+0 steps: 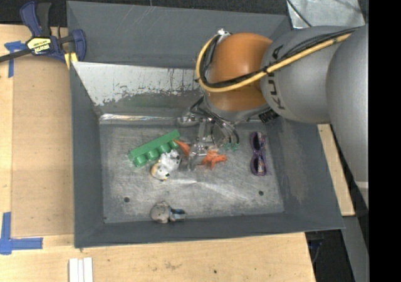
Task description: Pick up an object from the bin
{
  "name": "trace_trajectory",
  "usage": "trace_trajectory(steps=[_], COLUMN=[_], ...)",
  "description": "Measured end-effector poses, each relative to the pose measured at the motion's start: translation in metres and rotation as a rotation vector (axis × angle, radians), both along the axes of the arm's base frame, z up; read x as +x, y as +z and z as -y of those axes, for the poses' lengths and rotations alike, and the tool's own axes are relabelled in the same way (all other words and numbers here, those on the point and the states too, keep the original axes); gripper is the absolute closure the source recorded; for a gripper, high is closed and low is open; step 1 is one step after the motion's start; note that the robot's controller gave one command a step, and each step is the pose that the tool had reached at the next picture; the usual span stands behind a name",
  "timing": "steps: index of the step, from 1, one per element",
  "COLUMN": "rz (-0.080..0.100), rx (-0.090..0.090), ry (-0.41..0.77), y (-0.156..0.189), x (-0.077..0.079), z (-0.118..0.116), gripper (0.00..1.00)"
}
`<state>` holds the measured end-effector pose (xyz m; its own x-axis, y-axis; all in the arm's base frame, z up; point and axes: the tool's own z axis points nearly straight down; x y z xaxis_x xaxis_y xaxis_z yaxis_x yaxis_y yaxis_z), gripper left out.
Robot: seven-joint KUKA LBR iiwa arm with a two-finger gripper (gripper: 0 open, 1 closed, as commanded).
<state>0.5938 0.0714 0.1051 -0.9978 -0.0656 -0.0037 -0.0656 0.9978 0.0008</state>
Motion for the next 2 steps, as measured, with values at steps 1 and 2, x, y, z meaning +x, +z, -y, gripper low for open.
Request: trace_trajectory(steps=[1, 2], rz=[0.003, 0.001], rx=[-0.001, 0.0], ry=[-0.017, -0.066], y=[-0.018, -0.027], x=[0.011, -0.02], z=[-0.009, -0.046], gripper=[0.0, 0.0])
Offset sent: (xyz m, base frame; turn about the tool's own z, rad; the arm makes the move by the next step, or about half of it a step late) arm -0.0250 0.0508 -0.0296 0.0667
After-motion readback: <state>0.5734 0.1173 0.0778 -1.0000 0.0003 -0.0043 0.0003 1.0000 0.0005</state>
